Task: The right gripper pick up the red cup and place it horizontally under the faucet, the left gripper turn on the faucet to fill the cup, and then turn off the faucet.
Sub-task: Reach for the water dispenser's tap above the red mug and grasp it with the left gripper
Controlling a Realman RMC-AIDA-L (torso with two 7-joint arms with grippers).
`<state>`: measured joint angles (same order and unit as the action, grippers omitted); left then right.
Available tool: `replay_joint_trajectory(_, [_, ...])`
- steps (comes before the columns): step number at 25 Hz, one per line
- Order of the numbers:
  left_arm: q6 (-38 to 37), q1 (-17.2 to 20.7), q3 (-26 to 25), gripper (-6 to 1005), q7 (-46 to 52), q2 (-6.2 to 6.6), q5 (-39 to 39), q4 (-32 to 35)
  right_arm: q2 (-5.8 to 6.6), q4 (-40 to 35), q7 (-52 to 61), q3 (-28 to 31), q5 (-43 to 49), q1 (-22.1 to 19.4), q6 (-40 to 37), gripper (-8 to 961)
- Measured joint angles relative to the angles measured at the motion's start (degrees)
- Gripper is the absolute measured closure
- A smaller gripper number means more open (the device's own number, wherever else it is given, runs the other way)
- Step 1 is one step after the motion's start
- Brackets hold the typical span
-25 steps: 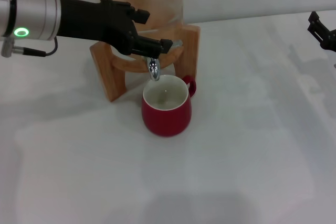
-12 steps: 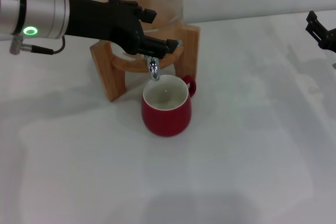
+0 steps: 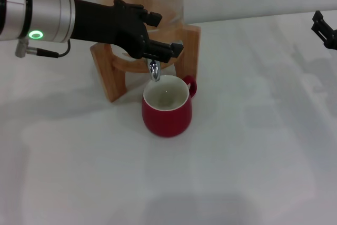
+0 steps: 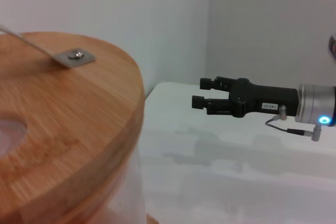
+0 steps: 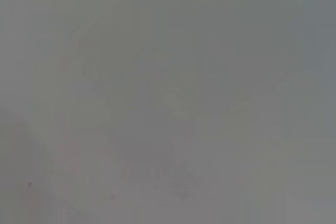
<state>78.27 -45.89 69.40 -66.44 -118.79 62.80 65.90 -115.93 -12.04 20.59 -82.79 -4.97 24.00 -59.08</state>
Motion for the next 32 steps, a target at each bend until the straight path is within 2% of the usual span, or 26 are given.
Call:
replay_joint_trajectory(20, [-2.19,-4.63,-0.27,126,-5.27,0.05,-0.64,-7.83,0.01,0.00,0.21,0.01,-0.66,-0.62,-0.50,101])
replay_joint_trajectory(32, [-2.94,-6.78,0.30,126,-5.96,-0.10,-2.02,-9.71,0.00,0.00,0.15,0.01,-0.66,-0.57,-0.55,101])
